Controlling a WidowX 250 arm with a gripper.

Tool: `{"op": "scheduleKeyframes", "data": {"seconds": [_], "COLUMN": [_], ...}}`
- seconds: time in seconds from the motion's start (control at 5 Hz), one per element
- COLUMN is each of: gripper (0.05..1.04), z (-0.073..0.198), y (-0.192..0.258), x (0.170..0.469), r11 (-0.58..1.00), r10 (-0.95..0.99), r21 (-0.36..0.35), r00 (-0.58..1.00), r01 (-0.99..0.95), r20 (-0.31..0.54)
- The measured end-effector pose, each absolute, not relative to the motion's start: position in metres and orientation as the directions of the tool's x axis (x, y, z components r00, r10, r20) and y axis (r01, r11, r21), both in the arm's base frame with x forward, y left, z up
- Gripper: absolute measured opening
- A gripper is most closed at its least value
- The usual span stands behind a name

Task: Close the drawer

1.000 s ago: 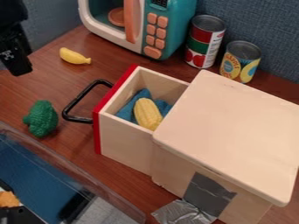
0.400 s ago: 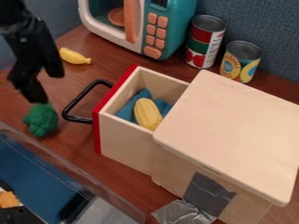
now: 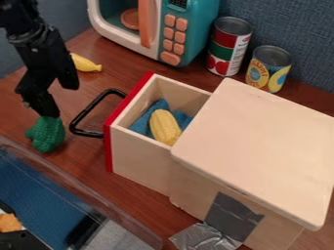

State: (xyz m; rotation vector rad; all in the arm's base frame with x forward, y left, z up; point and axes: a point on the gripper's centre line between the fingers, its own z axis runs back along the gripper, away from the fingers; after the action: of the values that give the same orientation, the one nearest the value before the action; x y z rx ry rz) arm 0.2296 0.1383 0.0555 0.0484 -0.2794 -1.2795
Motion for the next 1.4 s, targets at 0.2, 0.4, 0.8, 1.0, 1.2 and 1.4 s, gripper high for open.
{"op": "scheduleKeyframes", "data": {"seconds": [0.2,0.4,0.8,1.0,1.2,1.4], "gripper": [1.0,1.0,1.0,1.0,1.0,0.999], "z": [0.06,0.056,0.047,0.036,0.022,0.012], "y": [0.145,0.15,0.155,0.153,0.142,0.137], "x": [0.237,0.242,0.243,0.243,0.243,0.246], "r11": [0.29,0.301,0.317,0.331,0.322,0.328], "r10": [-0.95,-0.946,-0.941,-0.933,-0.934,-0.931], "r21": [0.203,0.193,0.179,0.166,0.147,0.145], "r00": [0.256,0.268,0.284,0.296,0.288,0.293], "r01": [0.935,0.934,0.931,0.929,0.935,0.933], "r20": [0.176,0.179,0.186,0.203,0.213,0.22]}}
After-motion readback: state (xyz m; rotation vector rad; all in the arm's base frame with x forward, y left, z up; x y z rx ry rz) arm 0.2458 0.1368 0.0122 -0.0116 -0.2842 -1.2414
